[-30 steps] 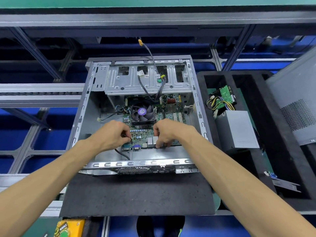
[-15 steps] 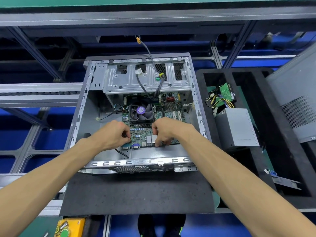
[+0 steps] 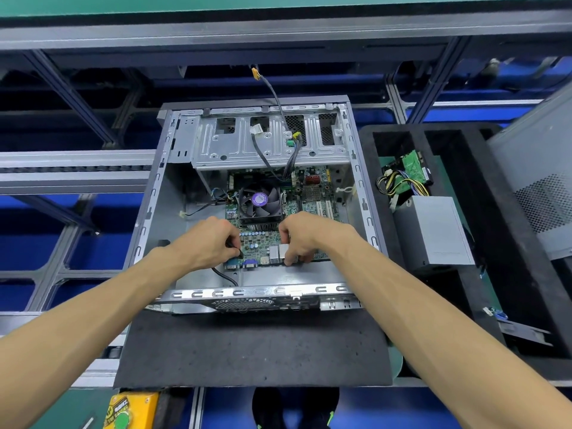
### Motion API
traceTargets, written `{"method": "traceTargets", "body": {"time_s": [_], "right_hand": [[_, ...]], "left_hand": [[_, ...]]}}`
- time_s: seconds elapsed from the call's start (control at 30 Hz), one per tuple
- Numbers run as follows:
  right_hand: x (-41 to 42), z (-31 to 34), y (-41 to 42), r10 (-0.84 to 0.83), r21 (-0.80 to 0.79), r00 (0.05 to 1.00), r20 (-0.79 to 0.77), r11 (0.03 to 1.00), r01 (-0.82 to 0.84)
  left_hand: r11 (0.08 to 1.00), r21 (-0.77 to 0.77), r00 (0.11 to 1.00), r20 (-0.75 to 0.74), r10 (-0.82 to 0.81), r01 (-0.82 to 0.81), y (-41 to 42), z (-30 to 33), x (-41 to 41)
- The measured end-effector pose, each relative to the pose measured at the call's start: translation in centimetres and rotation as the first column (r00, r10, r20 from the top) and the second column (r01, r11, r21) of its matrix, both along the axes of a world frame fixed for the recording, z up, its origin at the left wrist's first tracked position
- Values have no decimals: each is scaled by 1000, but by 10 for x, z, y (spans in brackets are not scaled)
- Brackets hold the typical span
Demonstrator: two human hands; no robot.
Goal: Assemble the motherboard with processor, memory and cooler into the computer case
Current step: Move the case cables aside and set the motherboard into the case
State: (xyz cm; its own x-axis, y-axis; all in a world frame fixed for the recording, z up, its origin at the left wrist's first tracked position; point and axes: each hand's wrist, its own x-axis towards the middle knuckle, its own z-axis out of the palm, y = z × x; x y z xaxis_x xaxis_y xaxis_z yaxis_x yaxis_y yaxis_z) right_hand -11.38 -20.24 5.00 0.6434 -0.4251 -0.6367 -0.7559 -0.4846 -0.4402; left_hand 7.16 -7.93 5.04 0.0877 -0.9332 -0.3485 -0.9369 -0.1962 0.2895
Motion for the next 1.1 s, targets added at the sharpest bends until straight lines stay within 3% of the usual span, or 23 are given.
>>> {"method": "traceTargets", "body": {"time_s": [0.33,1.1], "right_hand": [[-1,2,1,1,10,1000,2,1000,-1],[-1,7,2,-16,32,1000,3,999,16]], "left_hand": [[1000,-15,997,-81,22,-23,1,0,0],[1000,-15,998,69,0,1,0,1,-7]]}}
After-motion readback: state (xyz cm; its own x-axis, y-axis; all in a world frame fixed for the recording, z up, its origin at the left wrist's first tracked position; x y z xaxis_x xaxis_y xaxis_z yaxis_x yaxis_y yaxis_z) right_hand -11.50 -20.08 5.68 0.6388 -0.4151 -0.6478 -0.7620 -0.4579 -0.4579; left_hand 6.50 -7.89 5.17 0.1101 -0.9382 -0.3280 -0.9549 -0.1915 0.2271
